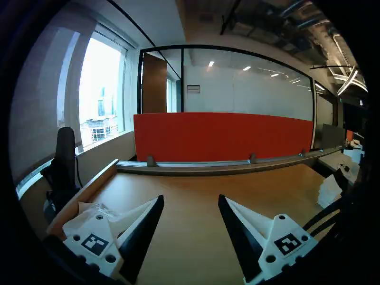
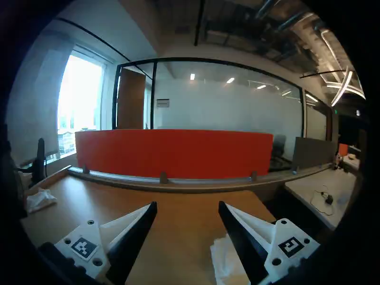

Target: Fold towel

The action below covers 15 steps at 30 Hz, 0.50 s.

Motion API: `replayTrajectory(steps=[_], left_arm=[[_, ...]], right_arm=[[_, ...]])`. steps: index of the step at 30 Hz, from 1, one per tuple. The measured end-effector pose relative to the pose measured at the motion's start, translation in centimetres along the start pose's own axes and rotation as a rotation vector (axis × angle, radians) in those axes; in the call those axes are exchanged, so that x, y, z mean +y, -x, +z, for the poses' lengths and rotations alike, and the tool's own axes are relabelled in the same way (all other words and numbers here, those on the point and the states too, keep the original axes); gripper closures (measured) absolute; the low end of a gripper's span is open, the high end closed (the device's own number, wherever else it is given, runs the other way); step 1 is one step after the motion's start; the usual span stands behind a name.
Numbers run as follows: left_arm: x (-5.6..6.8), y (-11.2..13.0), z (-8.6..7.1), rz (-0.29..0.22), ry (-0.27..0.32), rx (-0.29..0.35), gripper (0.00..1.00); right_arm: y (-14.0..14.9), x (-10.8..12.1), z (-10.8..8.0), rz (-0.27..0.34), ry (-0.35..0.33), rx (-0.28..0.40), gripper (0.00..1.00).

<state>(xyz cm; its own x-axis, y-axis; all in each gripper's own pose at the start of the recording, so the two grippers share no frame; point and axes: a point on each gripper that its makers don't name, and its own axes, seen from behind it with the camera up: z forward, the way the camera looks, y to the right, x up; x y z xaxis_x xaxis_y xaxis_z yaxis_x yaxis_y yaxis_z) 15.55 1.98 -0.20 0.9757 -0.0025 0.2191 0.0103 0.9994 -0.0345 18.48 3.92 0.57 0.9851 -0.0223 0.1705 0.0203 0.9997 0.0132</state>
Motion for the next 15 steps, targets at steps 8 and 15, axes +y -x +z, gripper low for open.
replayTrajectory(steps=[8, 15], left_arm=[[-0.4, -1.6, 0.6, -0.007, 0.005, 0.042, 0.16], [-0.8, -2.1, 0.9, -0.011, 0.007, 0.062, 0.16]], right_arm=[[-1.4, -4.4, 0.7, 0.021, -0.029, 0.036, 0.00], [-1.8, -6.3, 1.1, 0.042, -0.036, 0.041, 0.00]])
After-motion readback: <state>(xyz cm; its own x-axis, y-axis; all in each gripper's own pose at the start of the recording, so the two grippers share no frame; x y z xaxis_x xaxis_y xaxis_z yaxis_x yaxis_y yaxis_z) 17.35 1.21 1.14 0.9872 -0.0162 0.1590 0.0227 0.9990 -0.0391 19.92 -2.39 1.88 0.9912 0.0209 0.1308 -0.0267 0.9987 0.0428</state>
